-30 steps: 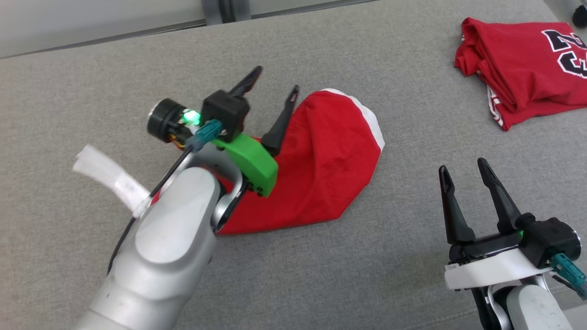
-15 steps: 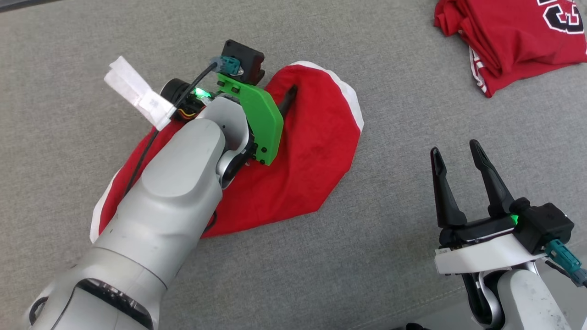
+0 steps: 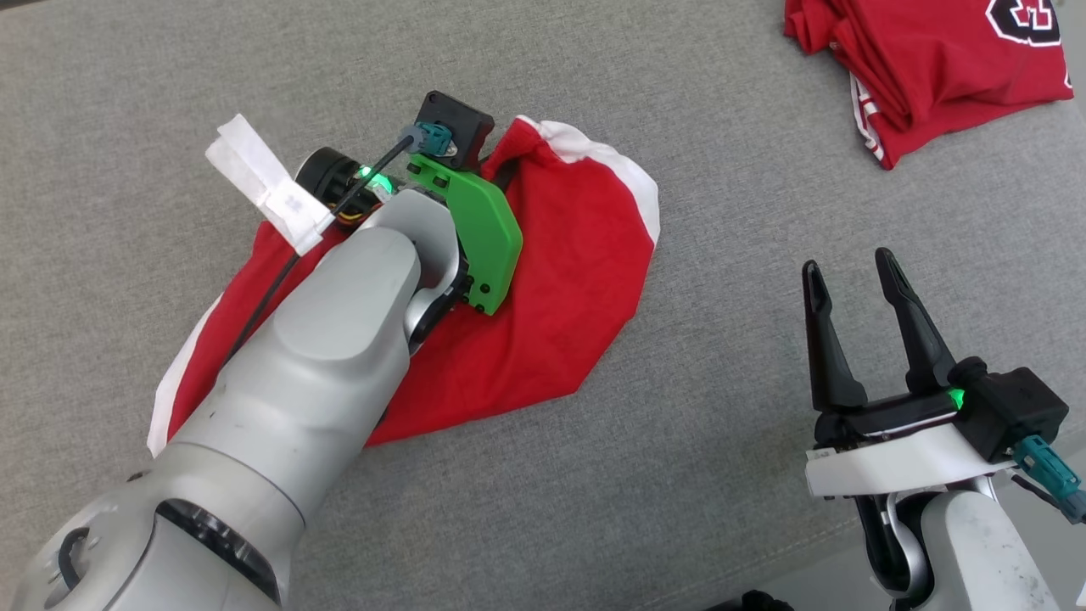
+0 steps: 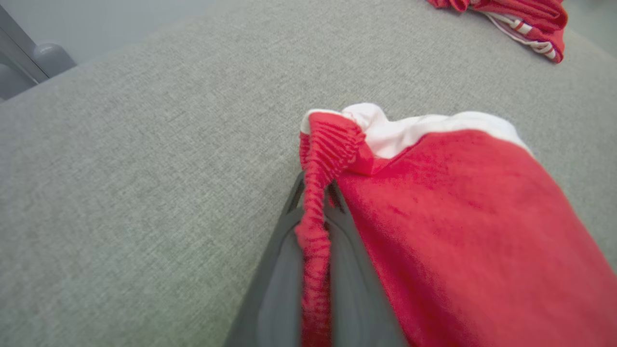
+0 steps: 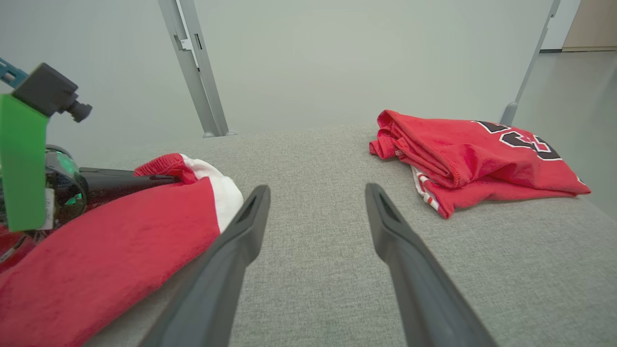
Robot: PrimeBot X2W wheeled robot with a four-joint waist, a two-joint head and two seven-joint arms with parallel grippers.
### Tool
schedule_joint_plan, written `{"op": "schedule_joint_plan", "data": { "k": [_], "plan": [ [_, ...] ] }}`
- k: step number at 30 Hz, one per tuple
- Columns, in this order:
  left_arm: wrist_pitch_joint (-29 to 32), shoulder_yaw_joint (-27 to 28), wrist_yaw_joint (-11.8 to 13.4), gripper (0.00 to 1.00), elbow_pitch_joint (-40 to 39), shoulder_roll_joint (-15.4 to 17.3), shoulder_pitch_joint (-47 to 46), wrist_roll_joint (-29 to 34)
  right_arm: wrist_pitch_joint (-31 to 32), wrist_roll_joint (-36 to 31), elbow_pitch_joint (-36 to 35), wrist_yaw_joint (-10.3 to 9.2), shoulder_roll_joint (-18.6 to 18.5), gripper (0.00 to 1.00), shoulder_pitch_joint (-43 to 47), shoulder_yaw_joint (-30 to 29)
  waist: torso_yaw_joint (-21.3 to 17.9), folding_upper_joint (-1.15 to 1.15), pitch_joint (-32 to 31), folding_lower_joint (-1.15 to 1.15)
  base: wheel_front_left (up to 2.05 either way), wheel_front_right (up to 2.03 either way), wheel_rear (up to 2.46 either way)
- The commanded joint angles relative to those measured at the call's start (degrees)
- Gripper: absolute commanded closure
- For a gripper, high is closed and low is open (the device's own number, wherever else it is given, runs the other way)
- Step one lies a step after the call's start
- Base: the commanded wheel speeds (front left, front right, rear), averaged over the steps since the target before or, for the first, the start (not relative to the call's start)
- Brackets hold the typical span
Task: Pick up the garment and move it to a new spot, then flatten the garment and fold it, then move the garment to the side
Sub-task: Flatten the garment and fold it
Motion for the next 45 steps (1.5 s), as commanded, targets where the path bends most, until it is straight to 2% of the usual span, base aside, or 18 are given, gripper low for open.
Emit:
{"op": "schedule_joint_plan", "data": {
  "k": [1, 8, 11, 16, 21, 25, 28, 31, 36, 37, 38, 39, 45],
  "plan": [
    [-2.7, -0.6, -0.1, 1.00, -0.5, 0.2, -2.5, 1.0, 0.0, -0.3, 0.2, -0.09, 0.1, 0.00, 0.4, -0.2, 0.1, 0.00, -1.2, 0.00, 0.00, 0.00, 0.00],
    [-14.2, -4.1, -0.1, 1.00, -4.2, 0.2, -11.3, 2.6, 0.0, -0.7, 0.9, -0.09, -0.2, 0.00, 1.8, 0.0, 0.4, 0.00, -6.2, 0.00, 0.00, 0.00, 0.00],
    [-16.8, -4.6, 0.0, 1.00, -7.3, 1.1, -15.8, 3.1, 0.0, -0.9, 1.0, -0.09, -0.4, 0.00, 2.9, -0.1, 0.6, 0.00, -8.2, 0.00, 0.00, 0.00, 0.00],
    [-18.0, -2.8, 0.0, 1.00, -17.8, 3.9, -18.6, 2.4, 0.0, -0.8, 0.9, -0.09, -0.9, 0.00, 4.4, -0.9, 2.1, 0.00, -10.7, 0.00, 0.00, 0.00, 0.00],
    [-17.8, -2.5, 0.0, 1.00, -30.2, 8.1, -9.2, 7.3, 0.0, -1.0, 0.3, -0.09, -1.3, 0.00, 4.9, -1.5, 4.1, 0.00, -11.1, 0.00, 0.00, 0.00, 0.00],
    [-17.8, -5.9, 0.0, 1.00, -40.4, 12.3, 3.6, 16.0, 0.0, -1.1, -0.2, -0.09, -1.8, 0.00, 4.8, -1.8, 6.0, 0.00, -10.3, 0.00, 0.00, 0.00, 0.00],
    [-17.8, -8.5, 0.0, 1.00, -42.3, 15.8, 12.6, 20.5, 0.0, -1.3, -0.6, -0.09, -2.3, 0.00, 4.6, -2.1, 7.4, 0.00, -9.5, 0.00, 0.00, 0.00, 0.00],
    [-17.8, -8.6, 0.0, 1.00, -40.4, 16.8, 21.4, 16.8, 0.0, -1.3, -0.9, -0.09, -2.9, 0.00, 4.2, -2.8, 8.6, 0.00, -9.0, 0.00, 0.00, 0.00, 0.00],
    [-17.8, -3.9, 0.0, 1.00, -40.0, 17.5, 29.8, 12.2, 0.0, -1.4, -1.4, -0.09, -3.4, 0.00, 4.4, -3.2, 10.8, 0.00, -8.7, 0.00, 0.00, 0.00, 0.00],
    [-17.8, -3.9, 0.0, 0.85, -39.9, 17.7, 31.2, 10.9, 0.0, -1.5, -1.4, -0.09, -3.4, 0.00, 4.4, -3.3, 11.2, 0.00, -8.8, 0.00, 0.00, 0.00, 0.00],
    [-17.8, -4.2, 0.0, 0.53, -40.0, 18.1, 31.9, 10.5, 0.0, -1.5, -1.3, -0.09, -3.4, 0.00, 4.3, -3.4, 11.5, 0.00, -8.9, 0.00, 0.00, 0.00, 0.00],
    [-17.8, -4.1, 0.0, 0.00, -40.3, 18.6, 32.4, 10.0, 0.0, -1.5, -1.3, -0.09, -3.3, 0.00, 4.2, -3.5, 11.8, 0.00, -9.1, 0.00, 0.00, 0.00, 0.00],
    [-17.2, -5.2, 0.0, 0.00, -42.6, 22.2, 36.8, 4.9, 0.0, -1.3, -1.4, -0.09, -2.9, 0.00, 4.9, -3.6, 12.6, 0.00, -10.0, 0.00, 0.00, 0.00, 0.00]
  ]
}}
